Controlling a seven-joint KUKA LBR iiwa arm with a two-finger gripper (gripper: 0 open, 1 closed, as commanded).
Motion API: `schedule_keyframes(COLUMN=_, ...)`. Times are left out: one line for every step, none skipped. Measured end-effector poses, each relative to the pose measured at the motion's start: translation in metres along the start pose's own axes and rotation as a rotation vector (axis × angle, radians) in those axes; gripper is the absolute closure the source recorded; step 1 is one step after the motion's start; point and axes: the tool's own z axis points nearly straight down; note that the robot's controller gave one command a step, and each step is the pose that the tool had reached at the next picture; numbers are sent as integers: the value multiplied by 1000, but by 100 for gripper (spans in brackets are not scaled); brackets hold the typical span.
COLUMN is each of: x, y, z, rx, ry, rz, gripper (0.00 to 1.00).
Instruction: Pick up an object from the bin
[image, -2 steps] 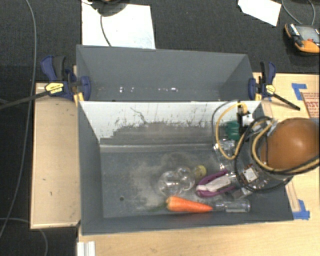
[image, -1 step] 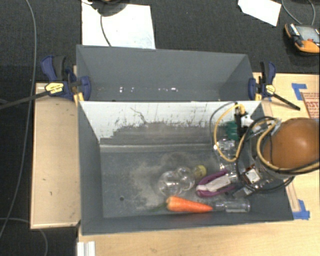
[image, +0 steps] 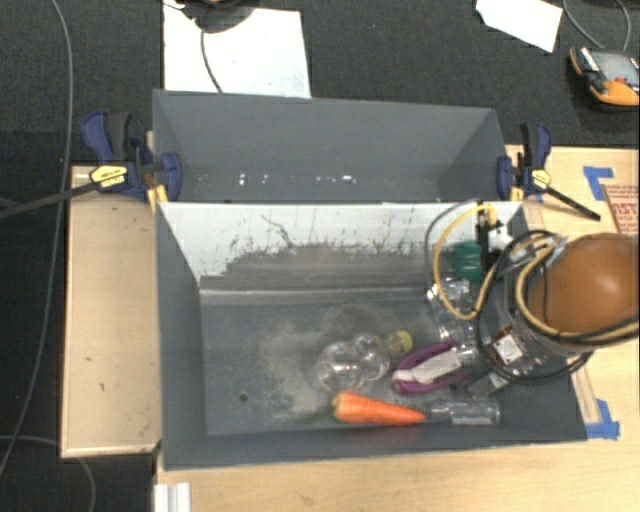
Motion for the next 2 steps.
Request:
schedule_keyframes(x=4, y=6, z=-9, rx=11, ry=-9, rz=-99, gripper=100)
schedule_keyframes(x=5, y=5, z=-13, rx=9, ry=-9, rz=-90, gripper=100)
